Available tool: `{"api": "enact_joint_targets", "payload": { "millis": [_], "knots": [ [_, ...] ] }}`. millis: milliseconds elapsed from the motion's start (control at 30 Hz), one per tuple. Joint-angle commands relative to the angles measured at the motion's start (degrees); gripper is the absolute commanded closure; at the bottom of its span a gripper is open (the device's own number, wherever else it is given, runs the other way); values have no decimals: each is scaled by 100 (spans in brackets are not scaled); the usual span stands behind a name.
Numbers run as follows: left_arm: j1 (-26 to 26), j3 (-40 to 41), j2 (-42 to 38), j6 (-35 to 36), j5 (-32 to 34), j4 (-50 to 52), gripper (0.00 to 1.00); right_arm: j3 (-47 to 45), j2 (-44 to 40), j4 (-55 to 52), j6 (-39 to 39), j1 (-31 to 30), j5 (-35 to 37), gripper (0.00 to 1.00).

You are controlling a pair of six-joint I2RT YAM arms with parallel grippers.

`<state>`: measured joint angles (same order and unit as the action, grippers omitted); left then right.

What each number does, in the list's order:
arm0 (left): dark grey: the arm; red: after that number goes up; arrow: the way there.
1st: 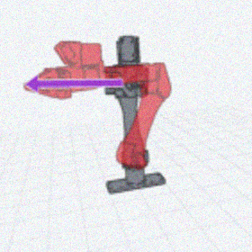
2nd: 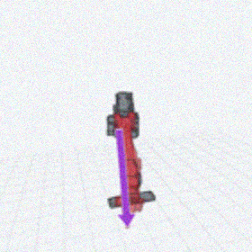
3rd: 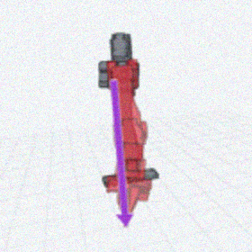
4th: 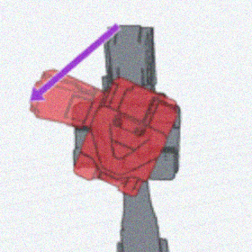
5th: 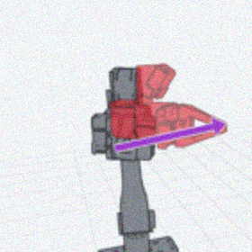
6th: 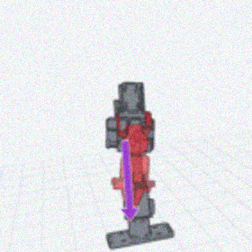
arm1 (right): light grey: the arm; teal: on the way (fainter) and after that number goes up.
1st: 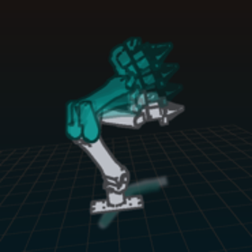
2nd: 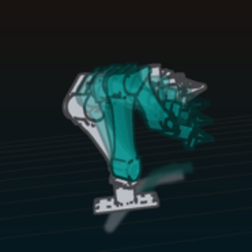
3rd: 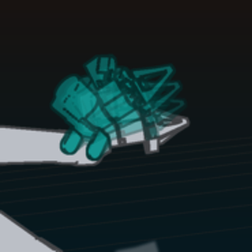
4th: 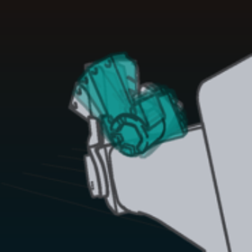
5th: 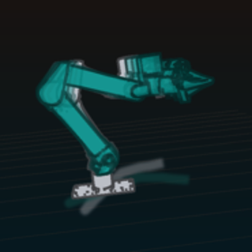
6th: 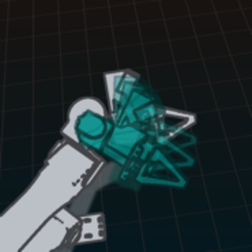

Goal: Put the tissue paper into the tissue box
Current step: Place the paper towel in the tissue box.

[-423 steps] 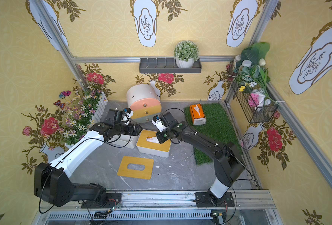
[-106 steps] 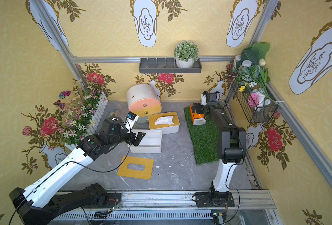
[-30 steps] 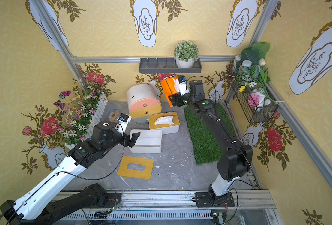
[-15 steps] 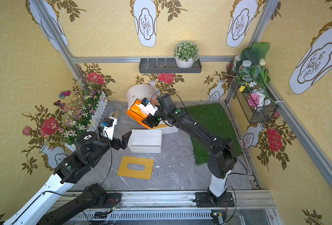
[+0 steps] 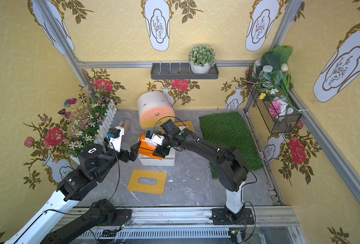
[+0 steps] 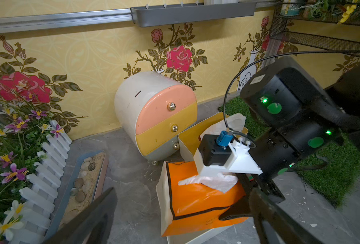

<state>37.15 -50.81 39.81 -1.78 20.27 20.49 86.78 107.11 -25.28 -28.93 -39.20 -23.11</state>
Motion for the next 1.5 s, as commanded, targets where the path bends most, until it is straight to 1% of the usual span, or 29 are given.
{"api": "enact_joint_targets", "payload": {
  "millis": [0, 100, 300, 500, 700, 967, 1167, 1467],
  "knots": [
    [-6, 36, -17, -6, 40, -203, 0, -30, 112, 249, -370, 6, 171, 22],
    [-5, 27, -9, -6, 42, -203, 0, -30, 229, 262, -509, 5, 411, 22],
    [-21, 18, 27, -6, 23, -186, 0, 21, 448, 261, -751, 4, 617, 21],
    [-39, 18, 61, -15, -10, -186, 0, 374, 569, 38, -884, 37, 715, 20],
    [-67, 7, 81, -33, -43, -177, 0, 497, 502, -85, -1106, 146, 580, 17],
    [-107, 9, 94, -59, -102, -177, 0, 358, 537, -241, -1282, 232, 229, 16],
    [-119, 9, 88, -68, -111, -177, 0, 367, 782, -353, -1314, 233, 158, 16],
    [-190, 9, 88, -86, -165, -184, 0, 395, 1156, -425, -1300, 220, 81, 13]
  ]
}}
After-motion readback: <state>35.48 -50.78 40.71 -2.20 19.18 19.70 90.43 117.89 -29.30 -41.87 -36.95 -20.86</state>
